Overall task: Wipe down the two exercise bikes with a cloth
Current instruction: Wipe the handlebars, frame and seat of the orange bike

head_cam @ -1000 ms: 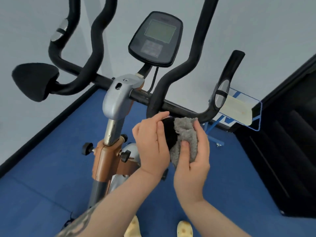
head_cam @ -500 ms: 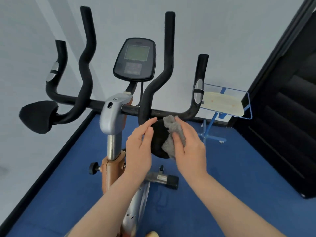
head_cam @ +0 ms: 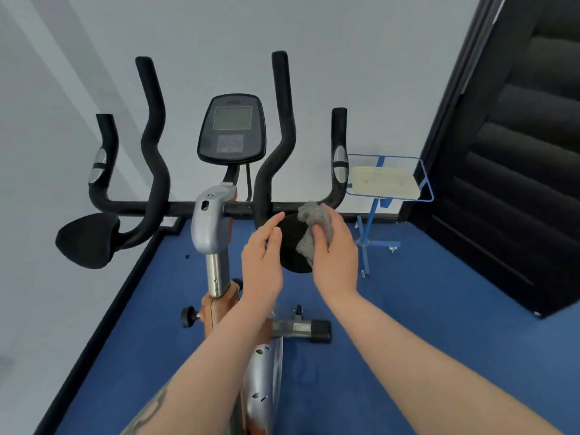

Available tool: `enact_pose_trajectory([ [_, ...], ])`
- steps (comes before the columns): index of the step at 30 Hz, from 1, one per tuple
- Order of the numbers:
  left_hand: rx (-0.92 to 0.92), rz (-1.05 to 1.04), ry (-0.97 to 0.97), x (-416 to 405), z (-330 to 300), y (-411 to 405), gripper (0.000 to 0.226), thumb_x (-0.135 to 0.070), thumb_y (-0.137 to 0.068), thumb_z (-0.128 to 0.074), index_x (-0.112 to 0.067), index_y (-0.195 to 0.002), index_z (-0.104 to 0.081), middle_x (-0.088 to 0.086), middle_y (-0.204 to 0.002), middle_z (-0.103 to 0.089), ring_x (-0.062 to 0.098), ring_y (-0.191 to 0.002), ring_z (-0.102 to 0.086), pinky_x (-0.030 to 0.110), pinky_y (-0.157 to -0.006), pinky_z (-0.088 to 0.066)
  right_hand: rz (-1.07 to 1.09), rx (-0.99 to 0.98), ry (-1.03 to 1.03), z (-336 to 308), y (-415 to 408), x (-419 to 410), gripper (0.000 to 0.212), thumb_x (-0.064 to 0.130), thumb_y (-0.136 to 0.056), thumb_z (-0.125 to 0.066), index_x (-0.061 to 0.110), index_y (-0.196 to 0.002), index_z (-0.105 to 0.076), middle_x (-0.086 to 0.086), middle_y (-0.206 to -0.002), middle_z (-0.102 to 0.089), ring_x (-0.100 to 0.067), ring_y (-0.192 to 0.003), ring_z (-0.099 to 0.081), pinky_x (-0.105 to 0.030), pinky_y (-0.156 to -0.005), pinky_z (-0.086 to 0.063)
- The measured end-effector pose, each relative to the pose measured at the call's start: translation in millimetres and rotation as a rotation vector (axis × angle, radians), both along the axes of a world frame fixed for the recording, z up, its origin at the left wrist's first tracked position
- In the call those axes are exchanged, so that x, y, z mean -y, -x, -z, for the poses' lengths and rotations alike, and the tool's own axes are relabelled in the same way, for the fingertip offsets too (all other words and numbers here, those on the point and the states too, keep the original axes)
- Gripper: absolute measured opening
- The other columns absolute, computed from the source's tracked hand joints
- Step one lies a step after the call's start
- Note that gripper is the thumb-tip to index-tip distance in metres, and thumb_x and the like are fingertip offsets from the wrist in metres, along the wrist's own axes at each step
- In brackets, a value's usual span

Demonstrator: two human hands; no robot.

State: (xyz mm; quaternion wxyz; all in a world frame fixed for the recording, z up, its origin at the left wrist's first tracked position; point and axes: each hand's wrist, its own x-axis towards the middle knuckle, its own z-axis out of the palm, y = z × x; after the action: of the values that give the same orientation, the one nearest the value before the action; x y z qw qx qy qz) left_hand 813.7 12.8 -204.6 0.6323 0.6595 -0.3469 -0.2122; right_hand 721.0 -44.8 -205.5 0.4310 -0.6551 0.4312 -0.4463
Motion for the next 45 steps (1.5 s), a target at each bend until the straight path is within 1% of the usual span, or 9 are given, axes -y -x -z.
enact_pose_trajectory([
  [4,0.099,0.028,-0.002,-1,8,-8,0.032,-0.022,-0.105,-0.043,-0.026,-0.132,-0.059,0.000,-0.121,-0.065,0.009,-0.114,-0.058,0.039,-0.105,-0.046,0.078,-0.038,0.143,19,0,-27,0.049,0.020,-0.102,-0.044,0.025,-0.149,-0.033,0.012,-0.150,-0.037,0.006,-0.133,-0.033,-0.007,-0.102,-0.028],
  [8,0.166,0.065,0.007,-2,9,-13,0.033,-0.023,-0.104,-0.044,-0.025,-0.134,-0.058,0.007,-0.115,-0.067,0.022,-0.109,-0.060,0.040,-0.100,-0.048,-0.028,-0.165,0.056,-8,2,16,0.040,0.022,-0.101,-0.047,0.024,-0.141,-0.043,0.007,-0.130,-0.056,-0.009,-0.118,-0.051,-0.020,-0.096,-0.038],
  [13,0.241,0.126,0.041,-1,14,-24,0.032,-0.022,-0.104,-0.045,-0.025,-0.134,-0.057,-0.016,-0.123,-0.061,0.006,-0.120,-0.054,0.037,-0.104,-0.045,0.042,0.003,-0.057,-3,6,-3,0.029,0.024,-0.098,-0.054,0.018,-0.124,-0.044,0.005,-0.109,-0.058,-0.015,-0.105,-0.057,-0.021,-0.083,-0.047],
  [16,0.252,0.101,0.060,0,16,-21,0.032,-0.023,-0.104,-0.044,-0.027,-0.133,-0.058,-0.025,-0.121,-0.058,0.006,-0.121,-0.053,0.037,-0.104,-0.045,0.142,-0.307,0.096,-1,3,3,0.027,0.031,-0.098,-0.051,0.017,-0.122,-0.052,0.000,-0.116,-0.056,-0.019,-0.112,-0.047,-0.034,-0.094,-0.041],
  [20,0.263,0.072,0.049,0,13,-17,0.032,-0.021,-0.104,-0.044,-0.027,-0.133,-0.058,-0.028,-0.118,-0.057,0.002,-0.119,-0.053,0.033,-0.104,-0.044,-0.045,-0.711,0.224,-28,-13,36,0.027,0.034,-0.103,-0.037,0.010,-0.111,-0.049,-0.010,-0.108,-0.058,-0.029,-0.101,-0.053,-0.039,-0.078,-0.041],
  [25,0.295,0.042,0.003,-1,14,-16,0.035,-0.024,-0.104,-0.043,-0.031,-0.136,-0.056,-0.019,-0.108,-0.061,0.002,-0.104,-0.055,0.025,-0.093,-0.044,-0.311,-0.828,0.492,-24,9,46,0.034,0.038,-0.102,-0.037,0.014,-0.126,-0.043,-0.008,-0.112,-0.054,-0.026,-0.099,-0.053,-0.035,-0.072,-0.039],
  [32,0.463,-0.227,0.040,6,23,9,0.037,-0.020,-0.105,-0.036,-0.016,-0.137,-0.054,-0.002,-0.123,-0.060,0.003,-0.114,-0.049,0.013,-0.099,-0.034,-0.310,-0.941,0.569,-32,-16,54,0.034,0.049,-0.102,-0.022,0.020,-0.097,-0.039,0.001,-0.085,-0.056,-0.024,-0.073,-0.055,-0.034,-0.056,-0.031],
  [37,0.620,-0.479,-0.080,12,22,21,0.043,-0.024,-0.101,-0.031,-0.007,-0.122,-0.065,0.010,-0.098,-0.059,0.027,-0.090,-0.051,0.041,-0.078,-0.044,-0.389,-1.033,0.626,-27,2,63,0.033,0.047,-0.103,-0.021,0.018,-0.108,-0.037,-0.002,-0.091,-0.056,-0.024,-0.067,-0.050,-0.032,-0.047,-0.018],
  [45,0.371,-0.547,-0.249,19,12,41,0.041,-0.040,-0.102,-0.020,-0.013,-0.092,-0.049,0.003,-0.077,-0.054,0.029,-0.067,-0.052,0.049,-0.066,-0.043,-0.792,-0.921,0.737,-35,6,87,0.029,0.040,-0.103,-0.026,0.019,-0.120,-0.038,0.003,-0.096,-0.042,-0.017,-0.076,-0.044,-0.036,-0.062,-0.042],
])
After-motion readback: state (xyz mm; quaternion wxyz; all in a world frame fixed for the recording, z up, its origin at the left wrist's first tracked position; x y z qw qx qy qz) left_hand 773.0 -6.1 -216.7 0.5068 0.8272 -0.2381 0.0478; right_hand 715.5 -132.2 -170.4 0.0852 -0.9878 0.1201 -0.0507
